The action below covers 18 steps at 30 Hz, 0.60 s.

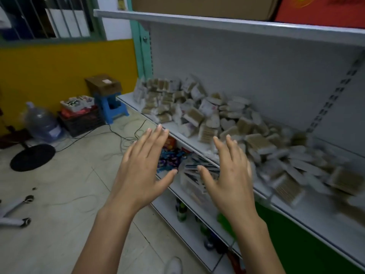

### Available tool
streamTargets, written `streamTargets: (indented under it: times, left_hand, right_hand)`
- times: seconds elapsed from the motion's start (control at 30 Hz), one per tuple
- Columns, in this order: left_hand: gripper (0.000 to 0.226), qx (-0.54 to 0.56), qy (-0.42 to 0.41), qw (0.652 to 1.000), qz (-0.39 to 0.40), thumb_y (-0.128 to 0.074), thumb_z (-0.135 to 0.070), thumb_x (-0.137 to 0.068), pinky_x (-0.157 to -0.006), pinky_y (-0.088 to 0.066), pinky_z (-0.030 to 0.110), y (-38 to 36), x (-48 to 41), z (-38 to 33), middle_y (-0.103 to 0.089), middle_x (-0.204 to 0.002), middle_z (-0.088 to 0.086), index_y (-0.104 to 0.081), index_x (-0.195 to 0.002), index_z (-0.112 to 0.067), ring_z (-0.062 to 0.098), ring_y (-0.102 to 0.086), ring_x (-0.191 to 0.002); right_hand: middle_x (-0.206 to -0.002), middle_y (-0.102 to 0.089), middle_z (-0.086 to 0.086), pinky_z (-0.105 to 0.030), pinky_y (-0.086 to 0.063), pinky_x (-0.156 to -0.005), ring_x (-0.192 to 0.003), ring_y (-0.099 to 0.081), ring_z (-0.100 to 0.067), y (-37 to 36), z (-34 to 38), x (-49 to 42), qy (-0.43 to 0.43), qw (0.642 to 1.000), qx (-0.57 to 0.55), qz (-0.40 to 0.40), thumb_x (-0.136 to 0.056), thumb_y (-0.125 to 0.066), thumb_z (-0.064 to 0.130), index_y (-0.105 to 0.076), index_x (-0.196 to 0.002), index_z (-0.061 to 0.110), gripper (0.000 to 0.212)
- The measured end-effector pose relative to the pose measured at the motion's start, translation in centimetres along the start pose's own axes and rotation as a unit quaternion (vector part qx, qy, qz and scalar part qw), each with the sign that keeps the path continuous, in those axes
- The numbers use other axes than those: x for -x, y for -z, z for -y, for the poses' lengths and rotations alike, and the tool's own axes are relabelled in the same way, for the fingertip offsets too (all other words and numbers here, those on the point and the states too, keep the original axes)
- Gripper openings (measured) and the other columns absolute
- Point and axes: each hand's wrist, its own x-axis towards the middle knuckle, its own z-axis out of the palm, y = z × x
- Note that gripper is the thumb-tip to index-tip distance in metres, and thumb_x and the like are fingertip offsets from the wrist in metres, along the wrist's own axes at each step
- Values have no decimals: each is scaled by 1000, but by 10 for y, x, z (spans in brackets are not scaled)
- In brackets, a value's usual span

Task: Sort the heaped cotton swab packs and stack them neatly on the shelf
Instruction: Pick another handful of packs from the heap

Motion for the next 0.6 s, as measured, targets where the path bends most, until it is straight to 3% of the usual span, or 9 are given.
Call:
streamTargets:
  times: [0.23, 0.37, 0.6]
  left_hand:
    - [83, -33, -11, 999, 25, -45, -59, -85, -113, -10, 33, -14, -109, 106, -3, -161, -13, -6, -154, -31, 4, 2, -146]
    - [80, -21, 2, 1000, 14, -46, -57, -88, -113, -9, 32, -23, -162, 154, -4, -160, -14, -7, -153, -32, 5, -1, -147]
    - [80, 41, 36, 998, 21, -35, -64, -85, -109, -7, 29, -65, -218, 229, 3, -157, -20, -3, -152, -35, -4, 5, -141]
  right_hand:
    - [-150, -34, -7, -44, -25, -112, -139, -28, -25, -88, 23, -142, -8, 1000, -9, -3, -86, -63, 39, -35, -144, 20, 67]
    - [-137, -49, -10, -50, -39, -101, -130, -42, -30, -124, 32, -212, 4, 1000, -27, -9, -83, -67, 33, -45, -137, 14, 61]
    - [-123, -59, -8, -42, -46, -95, -115, -54, -27, -176, 47, -273, 32, 999, -39, -3, -81, -67, 27, -54, -127, 12, 50]
